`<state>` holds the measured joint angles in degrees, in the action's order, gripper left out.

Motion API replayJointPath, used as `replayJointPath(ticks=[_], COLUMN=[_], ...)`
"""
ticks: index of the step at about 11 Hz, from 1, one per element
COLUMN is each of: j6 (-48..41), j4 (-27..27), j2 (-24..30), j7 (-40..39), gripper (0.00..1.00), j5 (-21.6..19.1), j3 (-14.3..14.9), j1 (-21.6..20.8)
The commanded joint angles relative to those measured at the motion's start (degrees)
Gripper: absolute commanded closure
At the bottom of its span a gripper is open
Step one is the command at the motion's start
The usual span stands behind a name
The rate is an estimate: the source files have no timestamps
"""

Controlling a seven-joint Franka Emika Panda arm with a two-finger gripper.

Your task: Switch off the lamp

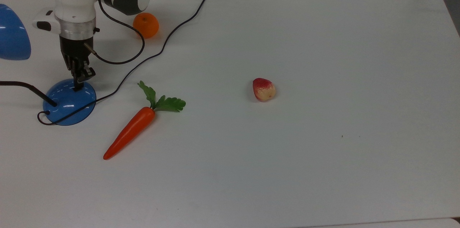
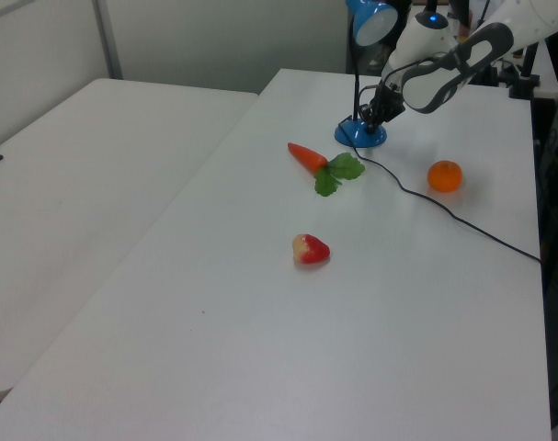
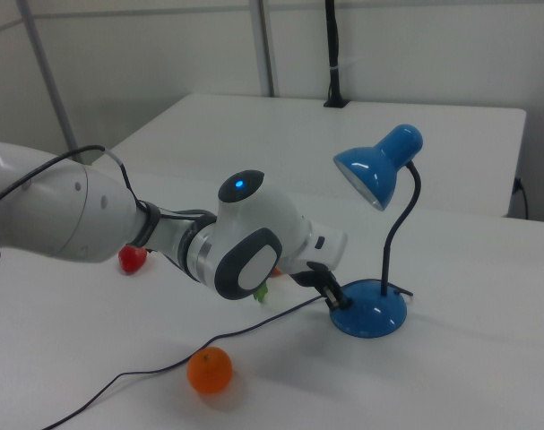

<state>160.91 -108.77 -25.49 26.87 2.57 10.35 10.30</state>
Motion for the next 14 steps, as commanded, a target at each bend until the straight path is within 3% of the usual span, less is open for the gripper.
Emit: replayJointPath(ticks=[1,4,11,14], j6=[-0.6,-6.2,-34.3,-46.7], j4=[-0.9,-1.4,-2.4,-2.3], j2=[1.3,5.3,20.0,27.0], j7=[0.2,-1.5,-17.4,-27.3], gripper=[1.00,1.00,0.99,0.82], j5=[0.1,0.1,-0.3,-0.5], j3=[0.2,0.1,0.0,0.0], j1=[-0.3,-0.8,-6.0,-6.7])
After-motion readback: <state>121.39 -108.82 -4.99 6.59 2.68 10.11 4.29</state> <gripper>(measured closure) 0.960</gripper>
